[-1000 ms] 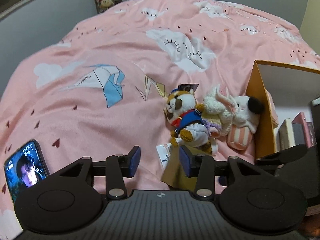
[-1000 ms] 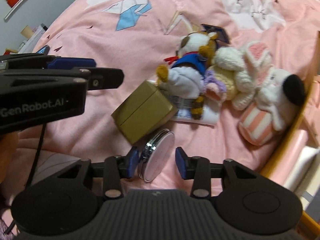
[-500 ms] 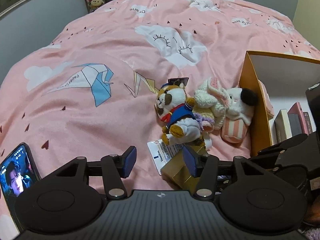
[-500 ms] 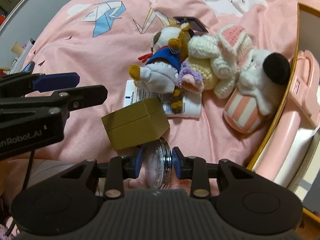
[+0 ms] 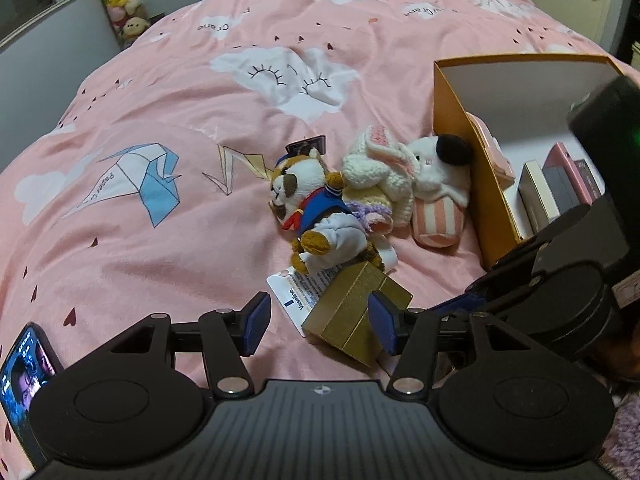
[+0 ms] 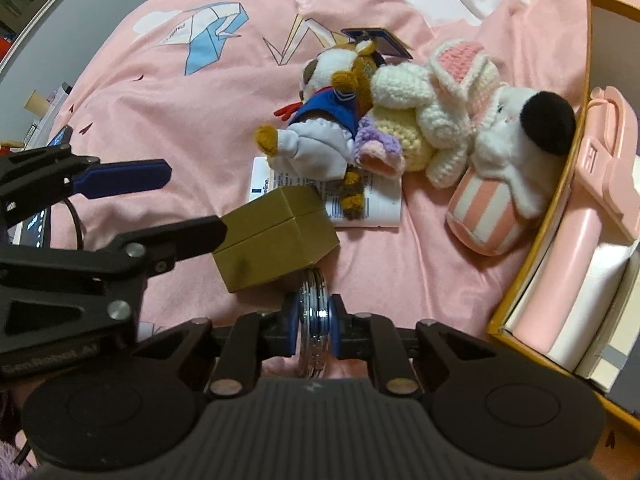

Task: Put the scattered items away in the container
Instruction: 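Grasp the round mirror compact with the right tool while the left tool grasps the gold box, then carry the mirror compact and gold box with both tools over the orange box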

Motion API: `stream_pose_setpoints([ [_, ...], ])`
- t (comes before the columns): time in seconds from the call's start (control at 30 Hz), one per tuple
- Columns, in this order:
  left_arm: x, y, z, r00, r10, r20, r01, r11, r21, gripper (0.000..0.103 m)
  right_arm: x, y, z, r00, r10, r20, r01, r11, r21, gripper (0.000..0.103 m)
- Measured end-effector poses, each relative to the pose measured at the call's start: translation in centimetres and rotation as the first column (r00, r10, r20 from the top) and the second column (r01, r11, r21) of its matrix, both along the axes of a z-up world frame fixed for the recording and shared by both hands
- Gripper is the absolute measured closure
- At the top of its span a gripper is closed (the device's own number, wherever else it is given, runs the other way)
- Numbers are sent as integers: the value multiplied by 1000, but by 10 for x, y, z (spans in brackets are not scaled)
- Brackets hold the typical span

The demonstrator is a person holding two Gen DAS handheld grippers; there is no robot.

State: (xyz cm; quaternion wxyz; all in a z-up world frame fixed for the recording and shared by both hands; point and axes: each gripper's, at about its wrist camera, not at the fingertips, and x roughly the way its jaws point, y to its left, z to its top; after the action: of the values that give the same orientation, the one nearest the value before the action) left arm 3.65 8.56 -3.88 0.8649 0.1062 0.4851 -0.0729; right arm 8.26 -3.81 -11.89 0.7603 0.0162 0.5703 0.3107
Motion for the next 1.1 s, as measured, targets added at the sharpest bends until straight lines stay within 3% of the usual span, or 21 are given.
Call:
stream_pose_setpoints([
  [0.2, -6, -6, 0, 996, -92, 1, 92, 995, 27, 38, 3, -10, 13, 997, -51, 58, 50, 999, 16, 87],
  [0.37, -8, -15, -11, 988, -153, -25, 154, 986, 68, 36, 11, -15, 15, 995, -92, 23, 90, 993, 69, 87],
  [0.63, 1, -25, -33, 990, -135, -35, 139, 977, 164, 35, 15, -4, 19, 995, -88, 51, 85, 995, 60, 87],
  [0.7, 4, -24, -37, 991, -125, -48, 131, 979, 158, 35, 16, -4, 16, 996, -85, 41, 82, 995, 58, 87],
  [0.83, 6, -17, -38, 993, -101, -65, 108, 989, 100, 49, 16, -3, 10, 997, -76, 14, 75, 996, 46, 87],
  [1.1, 5, -9, -34, 997, -54, -49, 57, 997, 43, 50, 12, -7, 3, 997, -72, -27, 73, 996, 57, 88],
])
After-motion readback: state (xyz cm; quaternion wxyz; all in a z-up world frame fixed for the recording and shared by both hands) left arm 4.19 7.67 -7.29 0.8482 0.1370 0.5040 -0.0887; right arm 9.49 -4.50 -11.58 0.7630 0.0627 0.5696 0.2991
